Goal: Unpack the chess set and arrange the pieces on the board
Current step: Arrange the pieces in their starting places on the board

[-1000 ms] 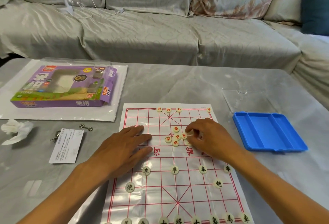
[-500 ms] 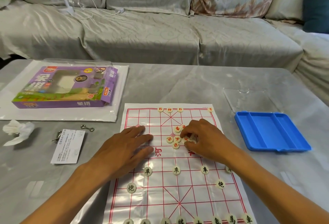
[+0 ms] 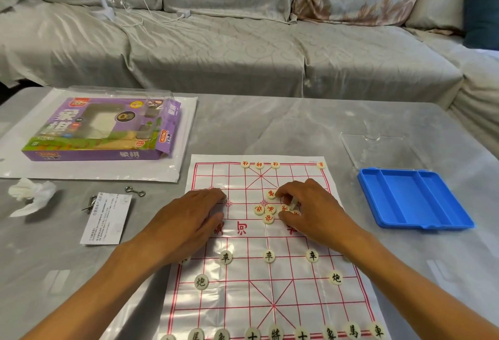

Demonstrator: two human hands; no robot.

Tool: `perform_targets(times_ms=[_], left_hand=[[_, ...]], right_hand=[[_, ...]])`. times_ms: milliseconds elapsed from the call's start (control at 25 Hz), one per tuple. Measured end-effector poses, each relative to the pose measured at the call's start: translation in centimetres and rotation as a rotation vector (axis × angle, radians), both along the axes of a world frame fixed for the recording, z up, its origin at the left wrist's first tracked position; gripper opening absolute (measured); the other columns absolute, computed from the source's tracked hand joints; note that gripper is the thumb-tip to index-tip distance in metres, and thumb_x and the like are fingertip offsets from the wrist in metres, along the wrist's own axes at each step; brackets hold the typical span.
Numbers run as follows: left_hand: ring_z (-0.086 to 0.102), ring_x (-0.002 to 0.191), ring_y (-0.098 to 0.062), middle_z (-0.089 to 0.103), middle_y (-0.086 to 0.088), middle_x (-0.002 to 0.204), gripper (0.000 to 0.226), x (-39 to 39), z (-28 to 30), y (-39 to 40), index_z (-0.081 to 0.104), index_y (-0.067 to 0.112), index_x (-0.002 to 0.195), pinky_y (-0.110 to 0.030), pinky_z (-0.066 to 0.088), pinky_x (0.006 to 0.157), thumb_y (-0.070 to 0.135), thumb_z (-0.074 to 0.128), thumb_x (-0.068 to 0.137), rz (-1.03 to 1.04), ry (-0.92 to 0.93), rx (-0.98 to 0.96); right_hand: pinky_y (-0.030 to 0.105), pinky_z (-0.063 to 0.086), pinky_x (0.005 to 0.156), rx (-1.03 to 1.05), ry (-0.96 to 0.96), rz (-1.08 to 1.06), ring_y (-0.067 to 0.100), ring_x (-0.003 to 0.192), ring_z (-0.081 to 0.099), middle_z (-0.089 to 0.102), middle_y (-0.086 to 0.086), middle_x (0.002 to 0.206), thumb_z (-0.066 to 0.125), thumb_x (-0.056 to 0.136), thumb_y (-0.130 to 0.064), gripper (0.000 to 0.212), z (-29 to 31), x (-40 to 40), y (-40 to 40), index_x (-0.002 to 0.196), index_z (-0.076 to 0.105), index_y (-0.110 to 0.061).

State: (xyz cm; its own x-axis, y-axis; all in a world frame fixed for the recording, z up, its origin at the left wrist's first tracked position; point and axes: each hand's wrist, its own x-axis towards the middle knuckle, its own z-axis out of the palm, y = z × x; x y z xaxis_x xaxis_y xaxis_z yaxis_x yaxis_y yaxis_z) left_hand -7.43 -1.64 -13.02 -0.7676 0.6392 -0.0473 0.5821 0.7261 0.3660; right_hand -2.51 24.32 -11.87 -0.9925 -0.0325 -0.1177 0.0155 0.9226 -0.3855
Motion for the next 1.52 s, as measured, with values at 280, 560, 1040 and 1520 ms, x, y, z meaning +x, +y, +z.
perform_targets(times_ms=[280,560,1040,1520], left_hand=[[0.050,0.123,-0.012,0.048,0.011,0.139,0.045,-0.3,-0.1,-0.2,0.035,0.034,0.140,-0.025,0.043,0.098,0.031,0.048,0.098,0.065,-0.041,0.029],[0.044,0.128,-0.012,0.039,0.014,0.145,0.073,-0.9,0.3,-0.5,0.024,0.043,0.142,-0.029,0.040,0.103,0.033,0.068,0.085,0.175,-0.186,0.119],[0.055,0.106,-0.009,0.056,0.012,0.122,0.068,-3.5,2.7,-4.0,0.042,0.039,0.130,-0.026,0.049,0.085,0.034,0.080,0.074,0.279,-0.169,0.151],[0.052,0.093,-0.008,0.051,0.011,0.109,0.075,-3.8,1.6,-4.9,0.047,0.042,0.128,-0.028,0.052,0.084,0.059,0.079,0.063,0.165,-0.206,-0.157]], right_hand=[[0.018,0.043,0.090,-0.018,-0.007,-0.027,0.006,0.100,0.047,0.055,-0.012,0.120,0.064,0.088,-0.038,0.040,0.1,0.2,0.0,0.126,0.050,-0.035],[0.017,0.039,0.086,-0.158,0.080,0.041,0.002,0.095,0.043,0.048,-0.026,0.100,0.068,0.086,-0.031,0.040,1.5,-0.9,-2.6,0.123,0.051,-0.035],[0.023,0.044,0.085,-0.256,0.113,0.186,0.004,0.096,0.043,0.062,-0.014,0.112,0.068,0.086,-0.027,0.041,-0.9,-5.3,-12.2,0.123,0.052,-0.032],[0.021,0.042,0.082,-0.228,0.080,0.189,0.006,0.096,0.044,0.062,-0.012,0.109,0.068,0.085,-0.025,0.048,-1.9,-6.1,-13.0,0.127,0.047,-0.033]])
